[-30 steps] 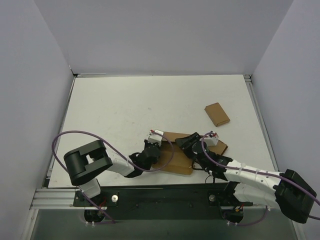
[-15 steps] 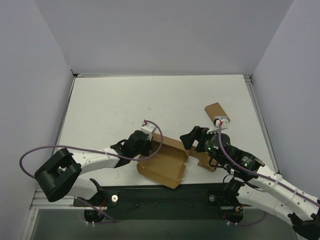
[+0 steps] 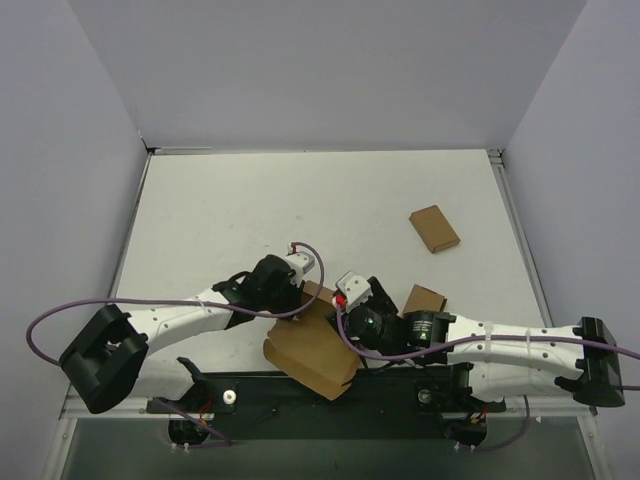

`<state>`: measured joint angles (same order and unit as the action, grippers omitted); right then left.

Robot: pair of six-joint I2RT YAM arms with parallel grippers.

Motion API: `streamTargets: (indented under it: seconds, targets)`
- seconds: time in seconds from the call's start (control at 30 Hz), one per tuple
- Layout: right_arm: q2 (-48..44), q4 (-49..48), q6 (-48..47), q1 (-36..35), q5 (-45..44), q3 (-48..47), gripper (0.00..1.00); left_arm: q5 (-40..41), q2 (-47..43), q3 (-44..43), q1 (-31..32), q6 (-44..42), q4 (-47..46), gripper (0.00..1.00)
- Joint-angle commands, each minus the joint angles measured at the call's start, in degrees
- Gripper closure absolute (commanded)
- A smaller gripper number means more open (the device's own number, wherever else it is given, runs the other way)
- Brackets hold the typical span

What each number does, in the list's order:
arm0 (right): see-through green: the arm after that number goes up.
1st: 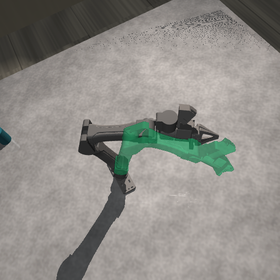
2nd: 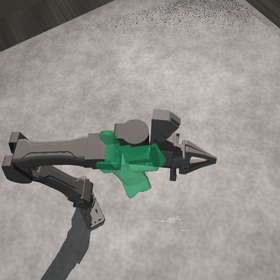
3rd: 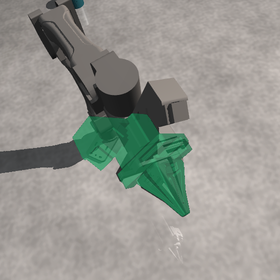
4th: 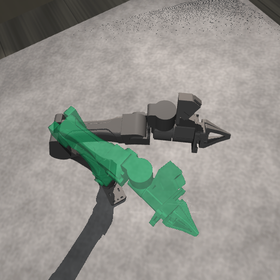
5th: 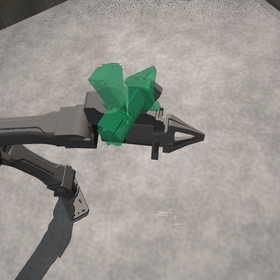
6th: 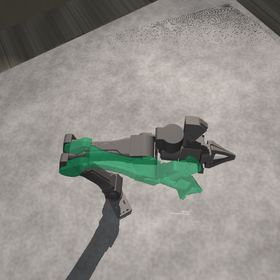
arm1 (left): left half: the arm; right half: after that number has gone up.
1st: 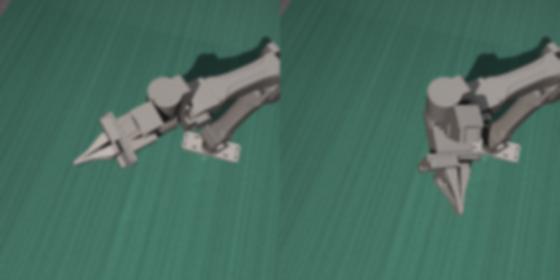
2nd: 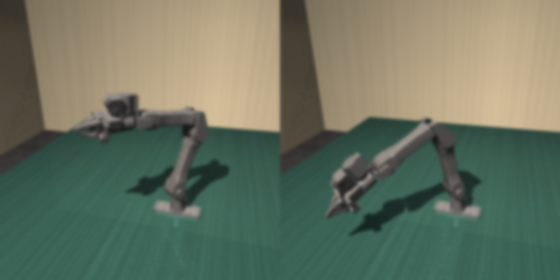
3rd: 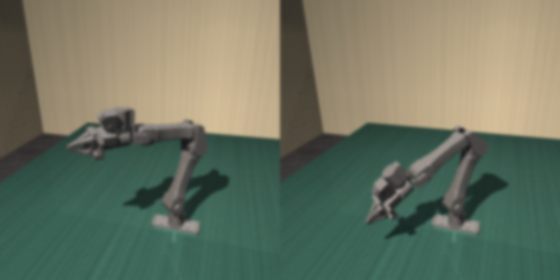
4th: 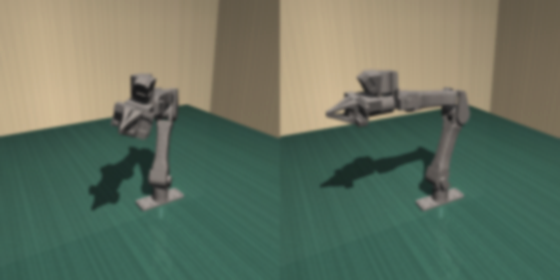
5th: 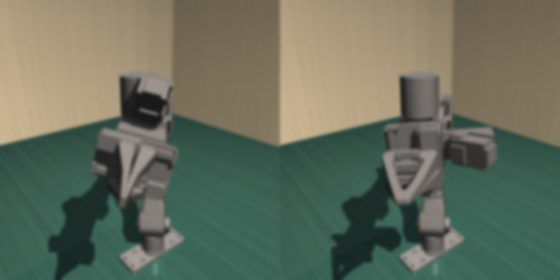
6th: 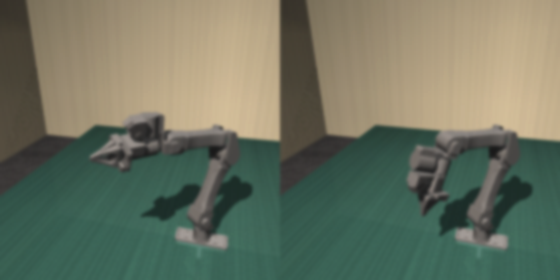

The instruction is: Fold the paper box

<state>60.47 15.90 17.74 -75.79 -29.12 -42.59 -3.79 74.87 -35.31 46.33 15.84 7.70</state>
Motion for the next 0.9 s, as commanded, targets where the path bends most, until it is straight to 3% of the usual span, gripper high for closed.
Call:
streamTargets:
  seconds: [0.0, 0.1, 0.3, 0.43, 0.53, 0.6, 0.87]
  targets:
    - [5.0, 2.3, -2.6, -2.9, -14.5, -3.7, 0.31, -3.9, -1.4, -2.4, -0.3, -0.5, 3.3, 1.0]
    - [8.6, 2.3, -3.6, -4.5, -18.0, -5.2, 0.35, -4.7, -1.7, -2.6, -0.3, -0.8, 3.7, 1.0]
    - [13.1, 2.1, -6.7, -6.1, -19.8, -6.4, 0.53, -6.9, -2.4, -2.4, -0.3, -0.7, 3.1, 1.0]
    - [15.0, 1.9, -8.6, -7.4, -20.6, -6.3, 0.79, -7.1, -2.1, -2.3, -0.3, -0.5, 2.4, 1.0]
    - [15.7, 2.0, -9.1, -8.2, -20.7, -6.4, 0.9, -7.0, -2.4, -2.0, -0.4, -0.3, 1.3, 1.0]
    - [16.0, 2.0, -9.0, -8.6, -20.4, -6.4, 0.94, -6.3, -2.6, -1.3, -0.3, 0.2, 0.5, 1.0]
    - [17.2, 2.0, -8.9, -9.4, -20.1, -6.5, 0.96, -4.6, -6.8, 3.2, -0.3, 2.5, -8.6, 0.77]
